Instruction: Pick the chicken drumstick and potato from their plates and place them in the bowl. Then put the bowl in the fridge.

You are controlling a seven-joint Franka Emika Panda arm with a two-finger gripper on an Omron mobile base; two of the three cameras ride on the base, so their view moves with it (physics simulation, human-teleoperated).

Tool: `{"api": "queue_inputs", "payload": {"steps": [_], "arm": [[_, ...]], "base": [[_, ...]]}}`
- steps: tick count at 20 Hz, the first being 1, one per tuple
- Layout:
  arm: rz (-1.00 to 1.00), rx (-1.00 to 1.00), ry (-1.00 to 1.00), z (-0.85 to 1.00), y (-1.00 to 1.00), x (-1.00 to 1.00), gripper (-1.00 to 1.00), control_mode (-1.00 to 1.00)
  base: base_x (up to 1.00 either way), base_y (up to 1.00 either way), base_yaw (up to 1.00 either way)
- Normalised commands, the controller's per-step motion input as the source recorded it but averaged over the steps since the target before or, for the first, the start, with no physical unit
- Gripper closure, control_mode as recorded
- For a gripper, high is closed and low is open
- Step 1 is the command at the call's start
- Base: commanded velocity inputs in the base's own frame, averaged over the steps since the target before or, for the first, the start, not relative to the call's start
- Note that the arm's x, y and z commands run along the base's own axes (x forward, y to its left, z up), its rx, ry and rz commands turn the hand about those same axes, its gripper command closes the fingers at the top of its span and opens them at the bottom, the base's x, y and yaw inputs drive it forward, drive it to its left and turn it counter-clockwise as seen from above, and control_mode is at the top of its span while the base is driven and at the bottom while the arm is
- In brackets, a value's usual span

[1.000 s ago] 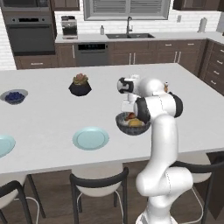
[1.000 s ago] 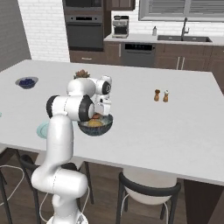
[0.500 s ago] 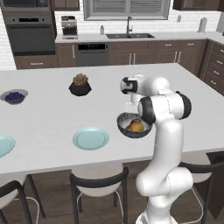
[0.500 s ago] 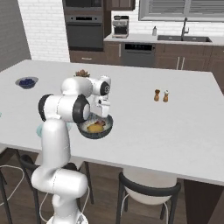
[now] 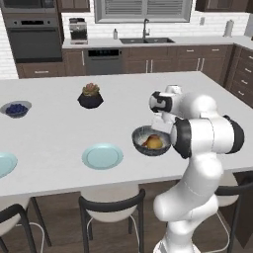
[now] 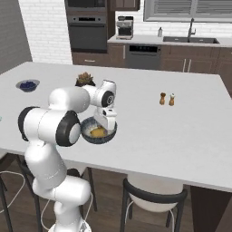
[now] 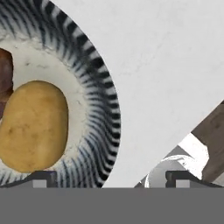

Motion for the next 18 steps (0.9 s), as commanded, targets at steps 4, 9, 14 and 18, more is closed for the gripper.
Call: {"api": "queue_inputs", "payload": {"steps": [4,9,14,18], "arm": [[0.10,0.02,-0.14,0.16,-0.48,0.00,-1.00,-1.00],[0.11,0.01,-0.15,-0.04,-0.09,0.31,-1.00,-1.00],[0.09,0.00,-0.09,-0.17,-0.02,0.47,-1.00,-1.00],[0.12,0.01,-0.03,-0.25,-0.06,0.20,-1.00,-1.00]], "base": [[0.00,0.00,0.00],[0.00,0.00,0.00],[0.00,0.00,0.00],[0.00,0.00,0.00]]}}
